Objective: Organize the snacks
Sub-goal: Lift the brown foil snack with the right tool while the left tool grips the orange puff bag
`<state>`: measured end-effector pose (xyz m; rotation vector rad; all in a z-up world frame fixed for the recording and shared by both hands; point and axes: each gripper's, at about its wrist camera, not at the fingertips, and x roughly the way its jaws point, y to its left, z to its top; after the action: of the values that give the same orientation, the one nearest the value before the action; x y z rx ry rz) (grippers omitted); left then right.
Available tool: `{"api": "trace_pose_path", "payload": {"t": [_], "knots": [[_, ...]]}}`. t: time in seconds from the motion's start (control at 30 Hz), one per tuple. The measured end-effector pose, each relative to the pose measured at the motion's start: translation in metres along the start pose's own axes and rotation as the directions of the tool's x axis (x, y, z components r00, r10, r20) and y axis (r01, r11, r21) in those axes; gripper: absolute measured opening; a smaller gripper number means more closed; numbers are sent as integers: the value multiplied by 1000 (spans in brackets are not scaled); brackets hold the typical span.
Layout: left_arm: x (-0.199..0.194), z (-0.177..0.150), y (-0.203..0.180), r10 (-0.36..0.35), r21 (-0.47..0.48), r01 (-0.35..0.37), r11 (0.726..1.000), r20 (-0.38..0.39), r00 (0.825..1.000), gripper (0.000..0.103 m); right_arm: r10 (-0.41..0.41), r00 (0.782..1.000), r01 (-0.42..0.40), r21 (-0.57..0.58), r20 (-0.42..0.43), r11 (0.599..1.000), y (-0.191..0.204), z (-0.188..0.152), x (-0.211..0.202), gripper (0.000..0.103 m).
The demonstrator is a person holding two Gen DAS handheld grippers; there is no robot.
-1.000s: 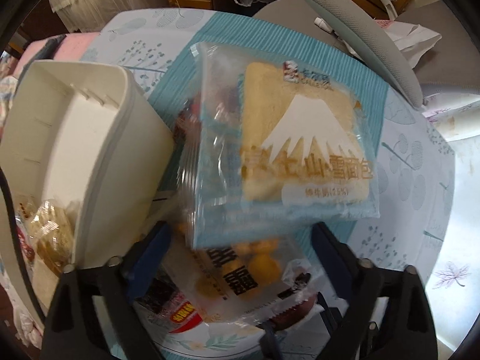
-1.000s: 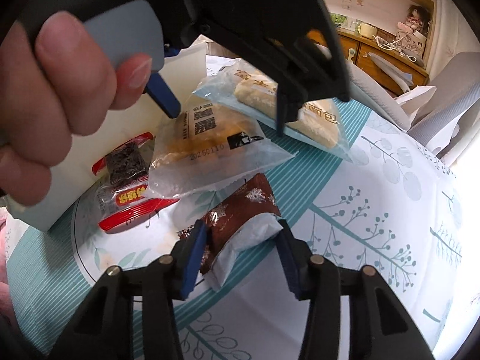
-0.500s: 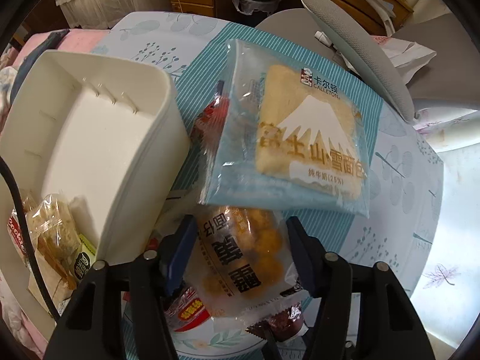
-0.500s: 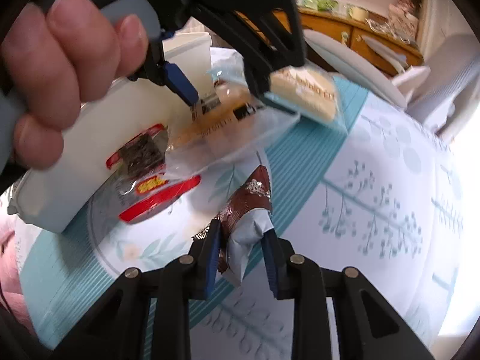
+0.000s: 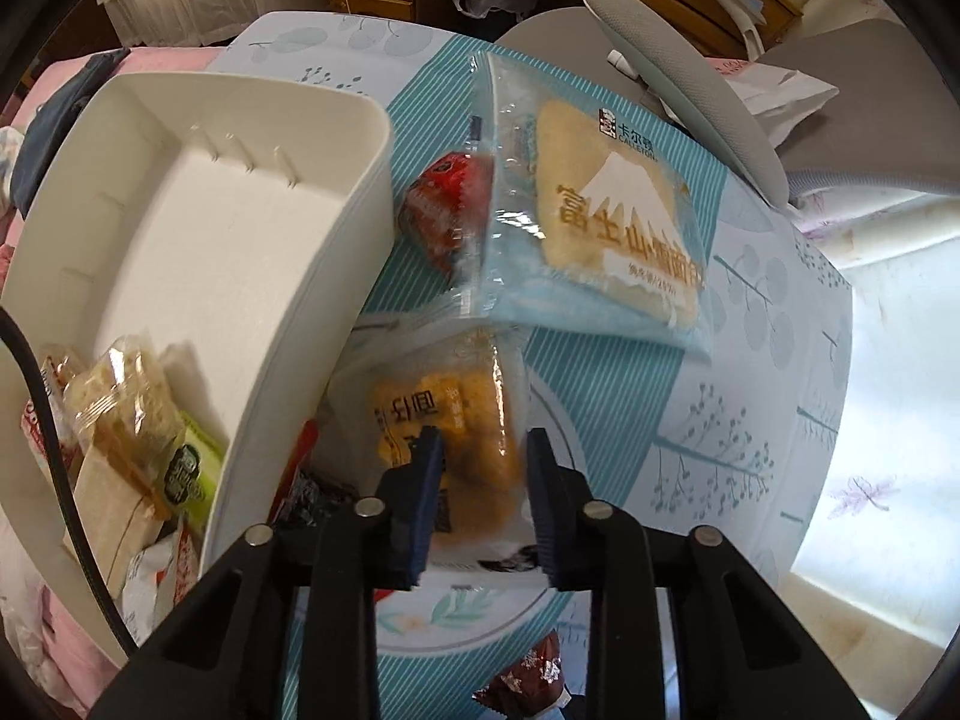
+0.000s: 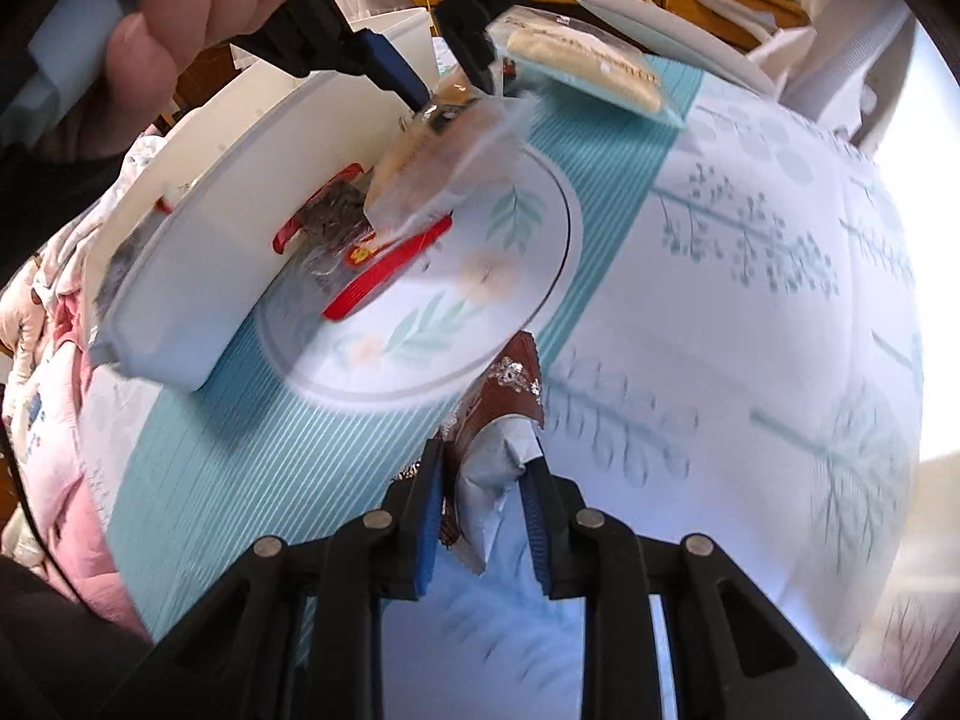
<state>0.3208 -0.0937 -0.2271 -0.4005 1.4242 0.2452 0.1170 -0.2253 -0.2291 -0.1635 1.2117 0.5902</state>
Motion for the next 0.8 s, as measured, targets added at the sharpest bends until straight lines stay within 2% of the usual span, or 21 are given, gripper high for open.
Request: {"api": "trace_pose_path", "payload": {"t": [0.2, 0.57, 0.8], "knots": [[-17, -19, 13, -45, 7, 45, 999, -33, 998, 11, 5, 1000, -4, 88, -11, 996, 1, -20, -22, 24], [-31, -55, 25, -94, 31, 96, 995, -76, 993, 9, -15, 999, 8, 184, 40, 983, -7, -32, -49, 24], [-45, -67, 32, -141, 47, 144, 989, -50, 989, 9, -32, 997, 13, 240, 76, 971, -14, -44, -62, 24]]}}
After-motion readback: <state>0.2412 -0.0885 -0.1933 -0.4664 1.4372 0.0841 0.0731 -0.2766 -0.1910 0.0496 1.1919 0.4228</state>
